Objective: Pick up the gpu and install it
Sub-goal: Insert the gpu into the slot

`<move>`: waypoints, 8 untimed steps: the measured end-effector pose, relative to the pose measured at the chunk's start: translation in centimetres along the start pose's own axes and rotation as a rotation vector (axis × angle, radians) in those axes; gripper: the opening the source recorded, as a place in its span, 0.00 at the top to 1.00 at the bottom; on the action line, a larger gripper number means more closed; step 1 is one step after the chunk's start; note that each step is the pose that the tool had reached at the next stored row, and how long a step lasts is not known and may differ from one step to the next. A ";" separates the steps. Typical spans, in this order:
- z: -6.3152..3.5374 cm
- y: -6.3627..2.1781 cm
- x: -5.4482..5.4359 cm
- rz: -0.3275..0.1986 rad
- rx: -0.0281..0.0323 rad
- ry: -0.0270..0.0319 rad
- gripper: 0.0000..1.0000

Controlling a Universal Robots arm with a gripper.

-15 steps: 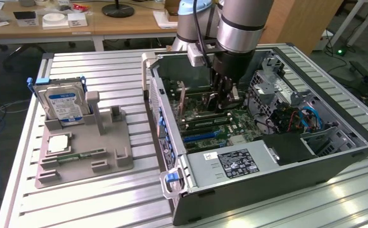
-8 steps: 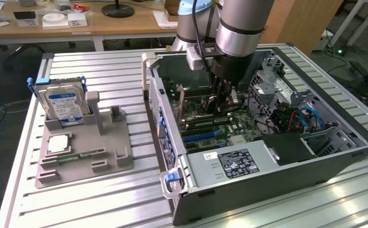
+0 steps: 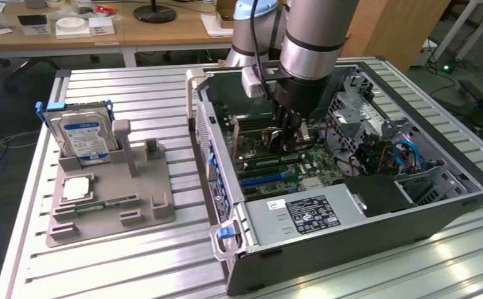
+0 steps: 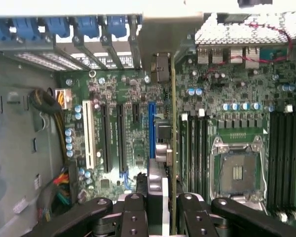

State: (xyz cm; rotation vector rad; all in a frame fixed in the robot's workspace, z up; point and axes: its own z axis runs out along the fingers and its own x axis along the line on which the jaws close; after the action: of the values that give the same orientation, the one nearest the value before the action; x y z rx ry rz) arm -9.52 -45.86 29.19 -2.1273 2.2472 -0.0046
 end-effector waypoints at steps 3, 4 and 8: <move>0.40 0.10 0.0 0.000 0.0000 0.0001 0.72; 0.58 0.11 0.0 0.000 0.0000 0.0000 0.72; 1.31 0.18 0.1 0.000 0.0000 0.0000 0.72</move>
State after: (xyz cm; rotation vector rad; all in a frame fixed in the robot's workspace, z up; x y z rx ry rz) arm -9.66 -45.87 27.88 -2.1273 2.2472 -0.0046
